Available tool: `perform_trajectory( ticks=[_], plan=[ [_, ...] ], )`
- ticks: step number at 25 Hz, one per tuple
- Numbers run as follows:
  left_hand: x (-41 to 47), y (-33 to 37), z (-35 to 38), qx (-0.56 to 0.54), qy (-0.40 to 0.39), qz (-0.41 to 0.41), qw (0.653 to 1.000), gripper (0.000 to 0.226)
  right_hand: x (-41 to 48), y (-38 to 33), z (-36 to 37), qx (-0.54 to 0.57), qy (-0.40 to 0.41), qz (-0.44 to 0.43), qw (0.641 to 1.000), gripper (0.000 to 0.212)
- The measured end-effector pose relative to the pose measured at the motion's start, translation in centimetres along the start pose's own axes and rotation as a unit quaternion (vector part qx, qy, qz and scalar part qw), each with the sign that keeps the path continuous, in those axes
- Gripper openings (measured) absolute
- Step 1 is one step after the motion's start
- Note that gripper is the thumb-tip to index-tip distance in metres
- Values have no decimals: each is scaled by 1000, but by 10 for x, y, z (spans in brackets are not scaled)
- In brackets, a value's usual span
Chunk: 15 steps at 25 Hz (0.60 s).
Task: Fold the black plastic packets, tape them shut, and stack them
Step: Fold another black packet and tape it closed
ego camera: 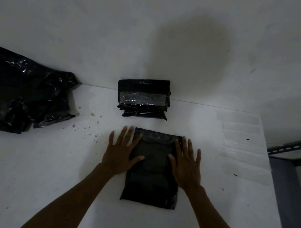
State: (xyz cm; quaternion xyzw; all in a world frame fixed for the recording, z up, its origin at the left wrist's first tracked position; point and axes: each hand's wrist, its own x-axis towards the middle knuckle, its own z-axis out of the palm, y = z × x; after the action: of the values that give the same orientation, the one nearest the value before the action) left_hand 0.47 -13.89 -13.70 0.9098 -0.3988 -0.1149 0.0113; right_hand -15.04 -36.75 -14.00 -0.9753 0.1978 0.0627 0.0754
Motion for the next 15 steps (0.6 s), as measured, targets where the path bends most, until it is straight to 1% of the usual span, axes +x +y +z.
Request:
perform_trajectory(
  ticks=[3,4,5,6,7,9,10,11,12,14,15],
  plan=[
    [8,5,-2,-5,-5,23,1000,79,5,-3,2,-15,-18,-60,998,63],
    [9,4,-2,-6,-7,19,1000,78,6,-1,4,-6,-12,-70,997,61],
    [9,4,-2,-20,-7,11,1000,76,8,2,6,27,1,-57,998,59],
    [9,6,-3,-56,0,3,998,73,10,3,5,78,25,-20,996,56],
    [9,8,-6,-108,17,-7,994,70,13,3,2,135,58,38,988,55],
    [16,13,-14,-199,66,-30,977,71,24,1,-7,214,110,165,956,57],
    [20,15,-16,-236,86,-47,967,73,30,1,-13,231,115,206,944,58],
    [26,17,-18,-276,103,-74,953,73,35,1,-16,241,111,229,936,56],
    [31,19,-20,-320,114,-116,933,72,40,1,-16,252,106,238,932,52],
    [43,20,-23,-413,123,-206,879,66,48,2,-11,286,105,243,921,39],
    [48,20,-24,-432,120,-237,862,60,52,3,-6,303,111,244,914,33]
  ],
)
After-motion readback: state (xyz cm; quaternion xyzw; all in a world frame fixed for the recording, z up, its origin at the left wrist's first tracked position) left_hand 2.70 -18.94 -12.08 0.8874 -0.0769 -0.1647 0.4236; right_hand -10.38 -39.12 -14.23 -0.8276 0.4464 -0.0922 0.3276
